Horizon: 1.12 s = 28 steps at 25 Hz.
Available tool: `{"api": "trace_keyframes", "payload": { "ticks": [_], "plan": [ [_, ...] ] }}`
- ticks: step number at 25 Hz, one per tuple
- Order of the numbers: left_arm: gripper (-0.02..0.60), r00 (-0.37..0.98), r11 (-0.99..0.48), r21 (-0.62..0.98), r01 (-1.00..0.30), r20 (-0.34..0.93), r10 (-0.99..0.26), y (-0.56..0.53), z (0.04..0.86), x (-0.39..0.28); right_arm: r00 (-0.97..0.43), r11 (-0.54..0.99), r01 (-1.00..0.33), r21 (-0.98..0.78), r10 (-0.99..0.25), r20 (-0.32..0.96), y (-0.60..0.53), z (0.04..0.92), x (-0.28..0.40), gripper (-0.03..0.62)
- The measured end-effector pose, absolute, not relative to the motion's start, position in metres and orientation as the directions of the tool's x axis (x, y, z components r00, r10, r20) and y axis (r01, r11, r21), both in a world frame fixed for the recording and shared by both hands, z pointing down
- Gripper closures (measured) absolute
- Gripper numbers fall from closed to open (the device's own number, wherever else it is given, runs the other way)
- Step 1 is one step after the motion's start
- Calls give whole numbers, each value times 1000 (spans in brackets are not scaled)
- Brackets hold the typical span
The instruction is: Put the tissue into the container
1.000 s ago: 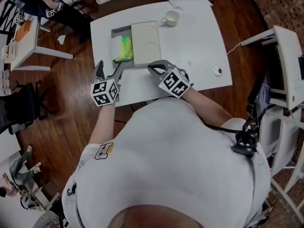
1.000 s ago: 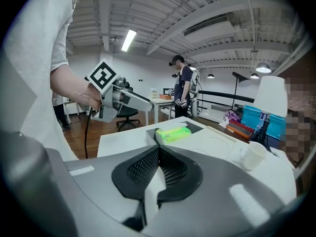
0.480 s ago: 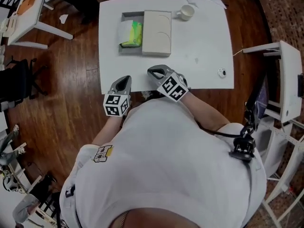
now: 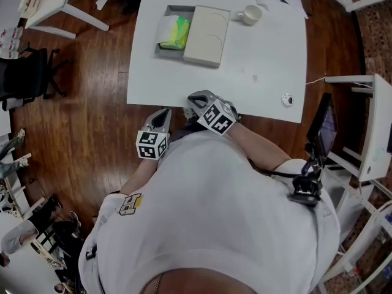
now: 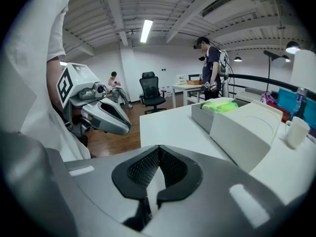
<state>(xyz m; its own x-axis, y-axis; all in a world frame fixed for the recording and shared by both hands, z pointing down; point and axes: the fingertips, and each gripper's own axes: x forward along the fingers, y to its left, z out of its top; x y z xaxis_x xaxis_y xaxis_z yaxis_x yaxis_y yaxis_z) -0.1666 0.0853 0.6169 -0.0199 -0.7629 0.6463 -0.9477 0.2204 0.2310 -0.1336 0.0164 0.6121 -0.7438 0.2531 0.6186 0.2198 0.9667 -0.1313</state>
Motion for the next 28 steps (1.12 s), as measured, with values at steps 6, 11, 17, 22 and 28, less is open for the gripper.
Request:
{"api": "trace_keyframes", "payload": {
  "ticks": [6, 11, 17, 22, 28],
  "plan": [
    [580, -36, 254, 230, -939, 670, -741, 93, 619, -130, -732, 957, 263, -125, 282, 620, 22, 614, -107, 594],
    [580, -48, 252, 215, -943, 665, -746, 84, 615, -117, -728, 951, 284, -120, 295, 619, 18, 616, -91, 594],
    [580, -52, 231, 193, -954, 652, -757, 68, 614, -120, -737, 955, 280, -95, 277, 617, 4, 618, -91, 594],
    [580, -37, 199, 185, -962, 638, -769, 58, 608, -128, -750, 960, 268, -77, 258, 609, 0, 611, -101, 594],
    [580, -26, 187, 195, -963, 624, -781, 61, 605, -144, -750, 966, 250, -67, 237, 617, 5, 609, -111, 594]
  ]
}}
